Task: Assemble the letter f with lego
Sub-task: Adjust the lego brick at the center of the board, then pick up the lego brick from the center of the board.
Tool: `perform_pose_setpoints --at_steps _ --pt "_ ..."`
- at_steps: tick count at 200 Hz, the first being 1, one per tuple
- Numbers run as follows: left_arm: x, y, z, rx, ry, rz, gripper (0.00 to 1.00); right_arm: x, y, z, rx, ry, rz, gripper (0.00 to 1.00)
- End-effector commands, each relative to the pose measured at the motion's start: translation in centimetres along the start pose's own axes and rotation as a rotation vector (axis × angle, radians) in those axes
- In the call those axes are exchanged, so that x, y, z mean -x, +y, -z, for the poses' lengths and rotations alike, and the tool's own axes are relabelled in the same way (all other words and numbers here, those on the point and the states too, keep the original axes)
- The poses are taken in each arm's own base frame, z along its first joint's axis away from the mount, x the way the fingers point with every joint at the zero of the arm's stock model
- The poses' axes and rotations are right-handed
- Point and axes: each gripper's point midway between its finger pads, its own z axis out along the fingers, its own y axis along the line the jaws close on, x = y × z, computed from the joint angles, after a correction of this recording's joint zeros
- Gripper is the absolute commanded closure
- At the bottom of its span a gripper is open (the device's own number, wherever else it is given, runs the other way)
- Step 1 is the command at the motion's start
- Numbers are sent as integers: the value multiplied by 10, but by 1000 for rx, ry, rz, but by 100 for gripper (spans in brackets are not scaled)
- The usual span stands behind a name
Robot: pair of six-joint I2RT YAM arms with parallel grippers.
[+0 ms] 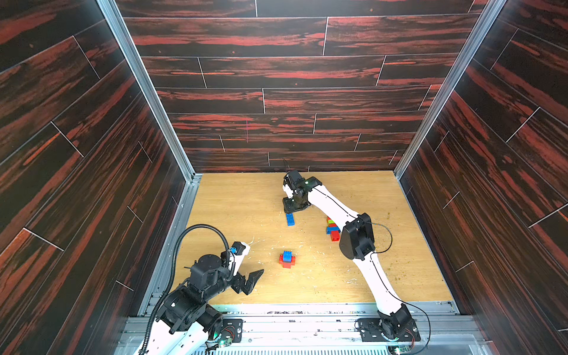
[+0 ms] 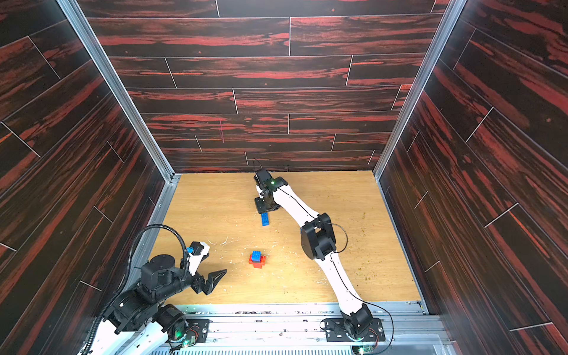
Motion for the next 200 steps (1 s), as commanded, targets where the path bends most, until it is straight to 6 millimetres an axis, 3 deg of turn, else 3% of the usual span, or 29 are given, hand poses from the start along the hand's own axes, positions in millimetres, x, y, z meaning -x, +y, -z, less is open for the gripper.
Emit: perform_pose_setpoints --at_steps 1,125,200 --pt "-1 -2 0 -13 -8 -5 0 -17 2 -22 -12 65 -11 51" --pt "-1 -3 0 -14 -8 -4 0 -29 0 -39 -26 106 -15 51" --pt "-1 -2 0 -13 -7 -4 0 -24 -1 -45 -29 90 -20 56"
